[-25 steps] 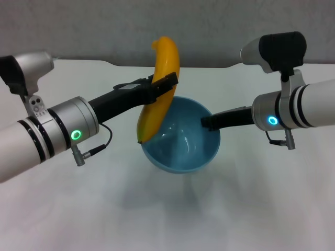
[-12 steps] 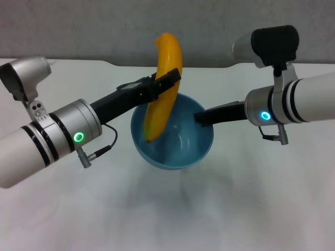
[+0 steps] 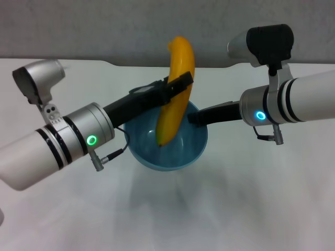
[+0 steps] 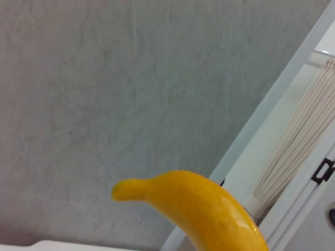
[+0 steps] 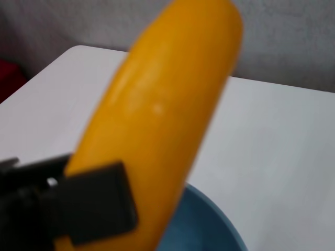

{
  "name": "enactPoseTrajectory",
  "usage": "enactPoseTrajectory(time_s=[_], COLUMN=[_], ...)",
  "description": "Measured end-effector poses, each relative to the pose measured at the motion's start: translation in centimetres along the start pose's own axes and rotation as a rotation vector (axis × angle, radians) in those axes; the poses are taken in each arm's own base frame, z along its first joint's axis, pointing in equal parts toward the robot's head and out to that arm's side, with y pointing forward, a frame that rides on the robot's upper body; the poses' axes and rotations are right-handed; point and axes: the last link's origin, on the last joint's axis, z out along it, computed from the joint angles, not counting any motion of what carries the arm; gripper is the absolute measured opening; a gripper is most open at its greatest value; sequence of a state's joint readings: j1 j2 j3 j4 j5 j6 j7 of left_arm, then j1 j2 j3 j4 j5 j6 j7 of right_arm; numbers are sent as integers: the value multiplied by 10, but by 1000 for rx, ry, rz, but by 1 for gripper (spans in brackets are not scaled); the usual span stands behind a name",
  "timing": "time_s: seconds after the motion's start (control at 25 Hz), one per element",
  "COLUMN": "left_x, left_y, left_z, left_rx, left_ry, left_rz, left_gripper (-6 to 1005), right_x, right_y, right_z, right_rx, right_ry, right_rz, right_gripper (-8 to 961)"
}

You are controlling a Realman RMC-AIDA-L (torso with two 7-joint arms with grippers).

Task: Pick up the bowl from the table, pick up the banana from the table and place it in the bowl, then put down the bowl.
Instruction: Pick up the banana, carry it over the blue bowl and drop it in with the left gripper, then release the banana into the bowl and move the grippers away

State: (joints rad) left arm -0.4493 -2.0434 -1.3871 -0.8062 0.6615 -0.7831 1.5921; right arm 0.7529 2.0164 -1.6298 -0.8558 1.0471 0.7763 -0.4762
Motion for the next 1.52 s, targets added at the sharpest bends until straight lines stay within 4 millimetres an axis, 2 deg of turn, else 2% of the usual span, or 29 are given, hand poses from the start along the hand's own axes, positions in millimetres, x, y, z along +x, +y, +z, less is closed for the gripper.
enactPoseTrajectory(time_s=[0.36, 0.64, 0.76, 0.96, 1.52], left_x=[-9, -7, -7, -3, 9], left_y=[-8, -9, -9, -7, -13], left_z=[-3, -4, -5, -6, -17], left_rx=[29, 30, 29, 14, 29], left_ry=[-21, -14, -8, 8, 66], left_rz=[8, 19, 19, 16, 144], left_gripper=[514, 515, 730, 907, 899], right_x=[1, 2, 1, 4, 20], right_y=[-4, -8, -10, -14, -27], right_z=[-2, -3, -5, -5, -5], right_rx=[5, 9, 11, 19, 41], right_ry=[-4, -5, -8, -5, 35], right_rz=[16, 30, 37, 45, 89], right_gripper=[83, 85, 86, 87, 92])
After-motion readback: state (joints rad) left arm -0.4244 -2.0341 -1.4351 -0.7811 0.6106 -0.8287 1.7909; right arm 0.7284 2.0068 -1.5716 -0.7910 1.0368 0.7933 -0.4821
